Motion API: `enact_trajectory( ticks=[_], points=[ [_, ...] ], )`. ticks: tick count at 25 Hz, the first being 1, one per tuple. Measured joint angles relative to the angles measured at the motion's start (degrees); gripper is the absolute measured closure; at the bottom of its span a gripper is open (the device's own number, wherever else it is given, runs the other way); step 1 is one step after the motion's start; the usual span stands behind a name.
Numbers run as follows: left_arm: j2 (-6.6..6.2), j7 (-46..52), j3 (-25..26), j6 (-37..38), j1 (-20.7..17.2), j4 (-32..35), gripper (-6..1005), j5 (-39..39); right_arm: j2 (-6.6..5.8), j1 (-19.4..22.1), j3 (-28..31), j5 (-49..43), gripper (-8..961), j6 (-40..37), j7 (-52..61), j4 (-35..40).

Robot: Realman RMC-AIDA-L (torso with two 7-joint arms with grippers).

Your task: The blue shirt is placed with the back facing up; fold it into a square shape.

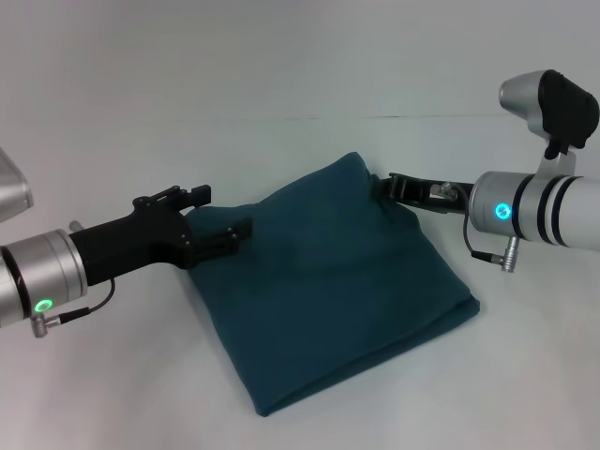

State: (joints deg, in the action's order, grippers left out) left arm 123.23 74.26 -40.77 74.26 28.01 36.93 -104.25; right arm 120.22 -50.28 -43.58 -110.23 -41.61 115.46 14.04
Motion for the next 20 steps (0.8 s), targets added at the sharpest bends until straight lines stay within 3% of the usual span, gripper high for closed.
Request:
enact_trajectory(
  ticks=[6,11,20],
  points=[
    [-0.01,0.0,-0.01,-0.01,0.02,-0.02,134,-0.07,0.05,0.02,-0.02,3.45,953,1.3,-4.11,-0.09],
    [-0.01,0.0,-0.01,-0.07,0.02,-0.02,135,0.09,-0.04,-0.17,-0.03,4.49,954,1.5,-5.19,0.09],
    [0.02,0.28,0.01,-1.41,-0.04,-0.02,137,0.44,0.05,0.21,-1.47,4.47,867,1.51,-6.63,-0.26]
  ],
)
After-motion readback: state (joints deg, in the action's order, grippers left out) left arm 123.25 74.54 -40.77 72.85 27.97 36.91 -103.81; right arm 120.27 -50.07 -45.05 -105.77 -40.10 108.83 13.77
